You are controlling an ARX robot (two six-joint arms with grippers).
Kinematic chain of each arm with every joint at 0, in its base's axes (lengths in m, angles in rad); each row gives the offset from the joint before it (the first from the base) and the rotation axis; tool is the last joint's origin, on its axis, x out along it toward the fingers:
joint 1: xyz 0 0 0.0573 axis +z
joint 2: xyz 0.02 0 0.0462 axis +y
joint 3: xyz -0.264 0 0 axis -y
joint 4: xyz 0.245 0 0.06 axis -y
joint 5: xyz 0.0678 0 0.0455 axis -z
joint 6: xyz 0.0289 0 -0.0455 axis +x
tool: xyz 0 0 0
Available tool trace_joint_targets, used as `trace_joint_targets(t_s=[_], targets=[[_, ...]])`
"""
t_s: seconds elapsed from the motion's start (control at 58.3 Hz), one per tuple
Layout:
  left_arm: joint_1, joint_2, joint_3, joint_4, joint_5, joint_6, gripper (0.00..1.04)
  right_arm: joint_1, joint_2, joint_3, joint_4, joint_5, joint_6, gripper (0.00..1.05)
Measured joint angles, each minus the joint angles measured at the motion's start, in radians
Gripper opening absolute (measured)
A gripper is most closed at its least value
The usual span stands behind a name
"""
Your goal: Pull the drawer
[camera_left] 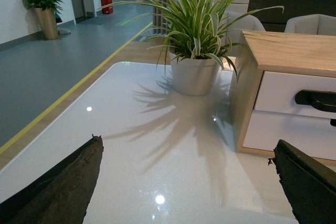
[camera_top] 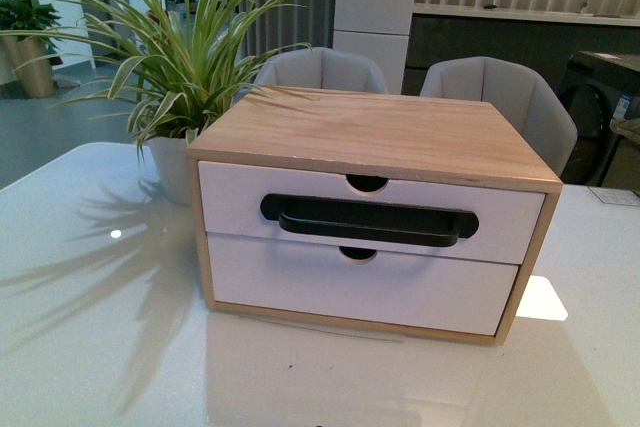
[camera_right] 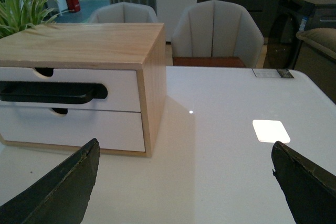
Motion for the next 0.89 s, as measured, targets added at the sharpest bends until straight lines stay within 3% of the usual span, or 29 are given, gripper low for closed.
trace_joint_targets(t_s=[0.892], targets=[[0.000, 0.000, 0.000, 0.000, 0.000, 0.000, 0.97, 0.000, 0.000, 0.000, 0.000, 0.000, 0.000, 0.96]])
